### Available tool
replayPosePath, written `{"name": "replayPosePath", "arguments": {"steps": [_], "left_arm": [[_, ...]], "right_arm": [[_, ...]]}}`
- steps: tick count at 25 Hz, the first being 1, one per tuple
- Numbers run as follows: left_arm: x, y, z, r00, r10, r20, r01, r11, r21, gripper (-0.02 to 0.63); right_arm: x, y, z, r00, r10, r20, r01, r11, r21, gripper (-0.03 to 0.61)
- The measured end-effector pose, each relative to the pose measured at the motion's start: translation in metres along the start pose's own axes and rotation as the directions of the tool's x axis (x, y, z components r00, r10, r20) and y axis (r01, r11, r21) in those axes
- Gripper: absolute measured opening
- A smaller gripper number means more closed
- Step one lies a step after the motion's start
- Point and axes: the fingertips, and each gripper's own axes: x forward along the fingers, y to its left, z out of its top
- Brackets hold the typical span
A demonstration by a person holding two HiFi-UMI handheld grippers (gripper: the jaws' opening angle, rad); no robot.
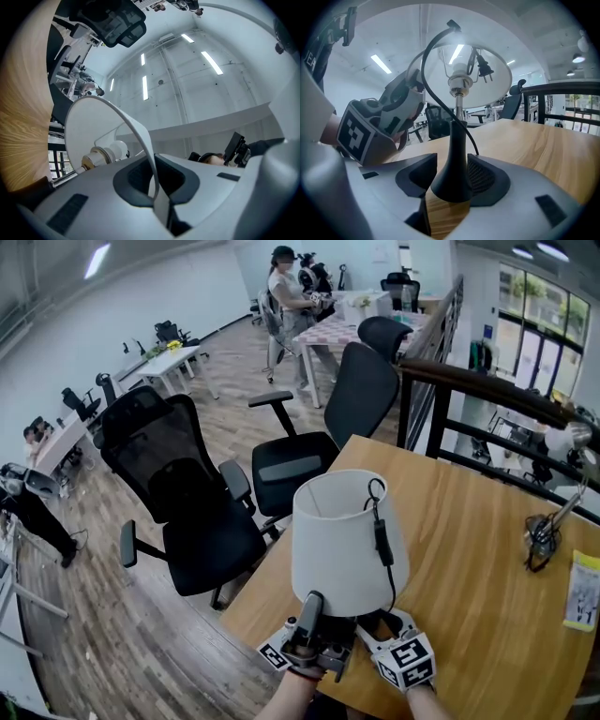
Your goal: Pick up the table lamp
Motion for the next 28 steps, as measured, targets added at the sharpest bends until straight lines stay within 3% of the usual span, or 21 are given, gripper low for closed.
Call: {"name": "replayPosePath", "arguments": {"steps": [6, 15, 28], "left_arm": [[0.008, 0.005, 0.003, 1.000, 0.002, -0.004, -0.002, 0.999, -0.036, 0.012], [0.017, 0.012, -0.001, 0.996, 0.025, -0.088, -0.032, 0.997, -0.073, 0.011], [0.022, 0.023, 0.013, 0.998, 0.023, -0.059, -0.029, 0.993, -0.115, 0.011]], "right_arm": [[0.011, -0.004, 0.010, 1.000, 0.005, -0.002, -0.005, 0.999, 0.034, 0.185], [0.034, -0.010, 0.019, 0.998, 0.016, -0.061, -0.013, 0.998, 0.053, 0.184], [0.047, -0.021, 0.023, 0.998, 0.003, -0.056, 0.002, 0.996, 0.085, 0.173]]}}
